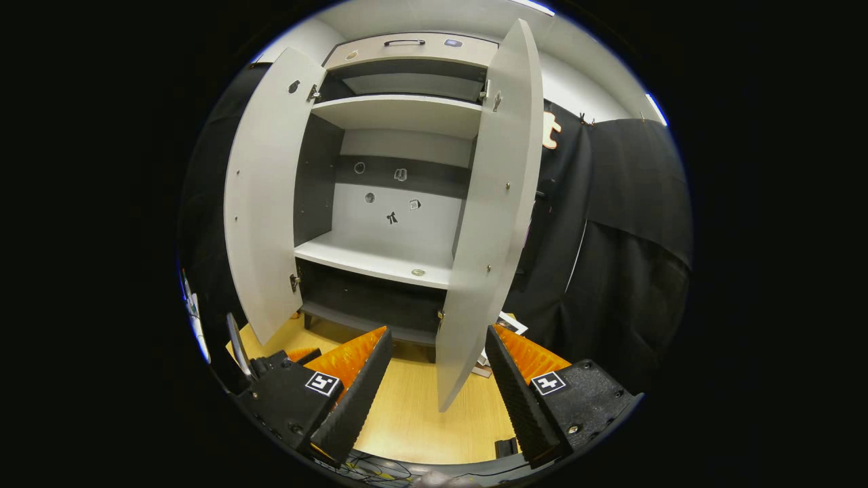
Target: Grasp the bottle in the cabinet with the left hand and place it on the coaster, then close the right door with the right hand and the left door with the left hand.
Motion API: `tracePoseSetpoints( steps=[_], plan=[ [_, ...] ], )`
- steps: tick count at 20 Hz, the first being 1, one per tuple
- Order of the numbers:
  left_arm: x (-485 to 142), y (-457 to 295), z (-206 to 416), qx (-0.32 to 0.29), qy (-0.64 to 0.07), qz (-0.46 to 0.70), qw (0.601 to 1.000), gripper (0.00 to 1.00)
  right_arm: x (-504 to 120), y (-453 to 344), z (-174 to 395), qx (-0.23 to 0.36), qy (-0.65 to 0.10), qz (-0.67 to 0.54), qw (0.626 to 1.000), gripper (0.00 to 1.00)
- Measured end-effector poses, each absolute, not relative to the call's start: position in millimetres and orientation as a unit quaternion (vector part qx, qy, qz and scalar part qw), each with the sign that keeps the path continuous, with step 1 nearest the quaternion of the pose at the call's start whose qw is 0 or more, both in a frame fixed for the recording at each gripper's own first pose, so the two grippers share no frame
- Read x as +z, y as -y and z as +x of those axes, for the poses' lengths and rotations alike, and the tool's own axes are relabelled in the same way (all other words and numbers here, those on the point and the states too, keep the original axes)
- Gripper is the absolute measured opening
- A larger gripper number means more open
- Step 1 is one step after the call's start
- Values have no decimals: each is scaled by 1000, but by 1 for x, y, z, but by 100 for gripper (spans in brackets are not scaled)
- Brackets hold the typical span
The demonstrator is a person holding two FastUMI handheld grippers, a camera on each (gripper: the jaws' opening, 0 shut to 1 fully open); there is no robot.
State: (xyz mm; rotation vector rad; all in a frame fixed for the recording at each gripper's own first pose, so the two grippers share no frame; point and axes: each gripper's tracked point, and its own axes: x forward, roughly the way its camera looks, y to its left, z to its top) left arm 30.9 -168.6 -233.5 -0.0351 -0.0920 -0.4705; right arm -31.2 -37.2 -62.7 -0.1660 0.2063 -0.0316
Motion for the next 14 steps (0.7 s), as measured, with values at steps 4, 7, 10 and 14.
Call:
tracePoseSetpoints(
  steps=[4,7,10,14],
  plan=[
    [-181,159,36,-214,53,-24,975,96,-58,38,-33,-18,-92,-69,993,85],
    [-143,147,41,-195,51,-24,979,96,-53,38,-32,-22,-78,-63,995,85],
    [-110,121,46,-166,51,-3,985,96,-51,31,-32,-17,-69,-62,996,85],
    [-67,86,43,-138,58,-7,989,96,-40,22,-32,-8,-48,-59,997,85]
  ],
)
